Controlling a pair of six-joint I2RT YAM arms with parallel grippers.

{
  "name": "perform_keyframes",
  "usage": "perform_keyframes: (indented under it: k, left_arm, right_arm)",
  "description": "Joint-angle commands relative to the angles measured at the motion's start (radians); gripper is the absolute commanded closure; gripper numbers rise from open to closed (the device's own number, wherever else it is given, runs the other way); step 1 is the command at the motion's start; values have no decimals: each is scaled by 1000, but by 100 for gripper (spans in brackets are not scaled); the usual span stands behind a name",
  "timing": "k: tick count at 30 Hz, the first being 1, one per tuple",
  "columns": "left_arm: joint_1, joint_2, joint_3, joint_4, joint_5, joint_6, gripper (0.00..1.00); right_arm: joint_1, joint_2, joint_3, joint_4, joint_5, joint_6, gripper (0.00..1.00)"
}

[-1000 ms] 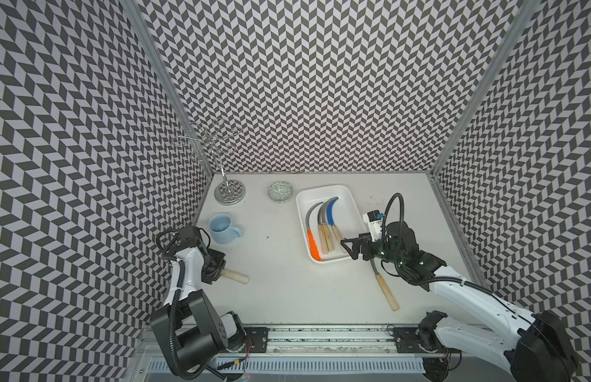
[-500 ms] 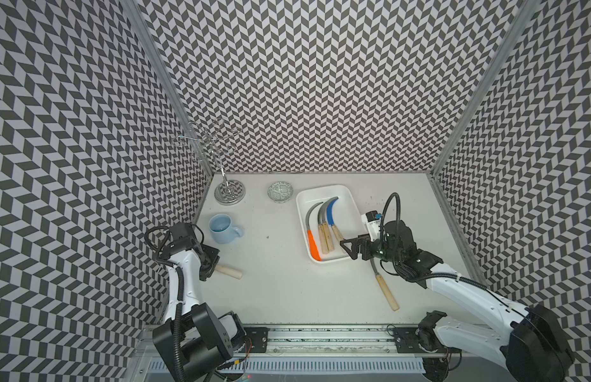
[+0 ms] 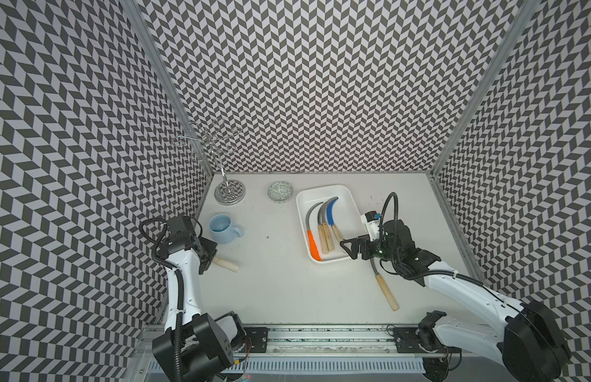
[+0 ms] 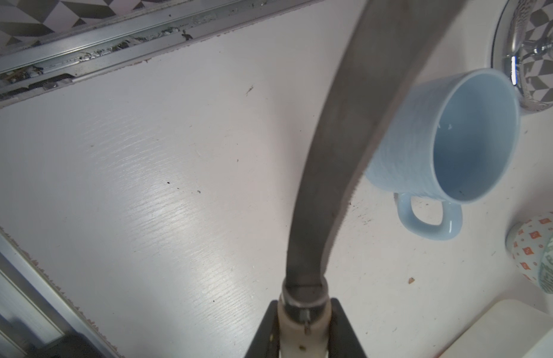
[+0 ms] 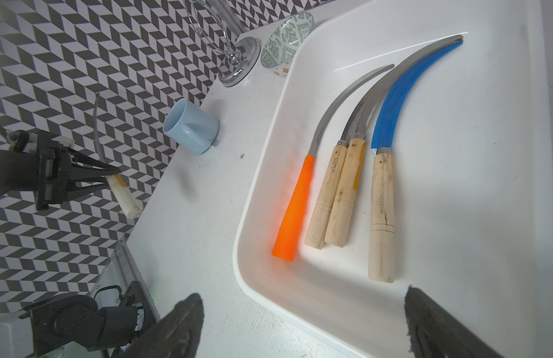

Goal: Put small sickles into storage boxes
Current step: Pick up the sickle at the center of the board, then place the sickle in the storage box.

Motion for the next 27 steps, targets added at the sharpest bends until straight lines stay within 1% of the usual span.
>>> perform_keyframes:
  k: [1, 8, 16, 21, 25, 27]
  left_arm:
    - [-56, -14, 43, 3, -28, -25, 80]
    - [-218, -1, 82, 33, -54, -116, 79]
    - [-445, 41, 115, 59, -124, -214, 79]
    - [-581, 90, 142, 64, -175, -261, 79]
    - [-667, 121, 152, 81, -204, -301, 79]
    - [-708, 138, 158, 96, -212, -319, 79]
  right_arm:
    - [-6, 4, 0, 46, 8, -16, 0]
    - [-8, 4, -1, 48, 0, -21, 0]
    - [-8, -11, 4, 26, 22, -21, 0]
    - [-7, -35, 7, -7, 113, 12, 0]
    - [-9, -51, 19, -44, 172, 28, 0]
    - [-10, -57, 30, -81, 231, 55, 0]
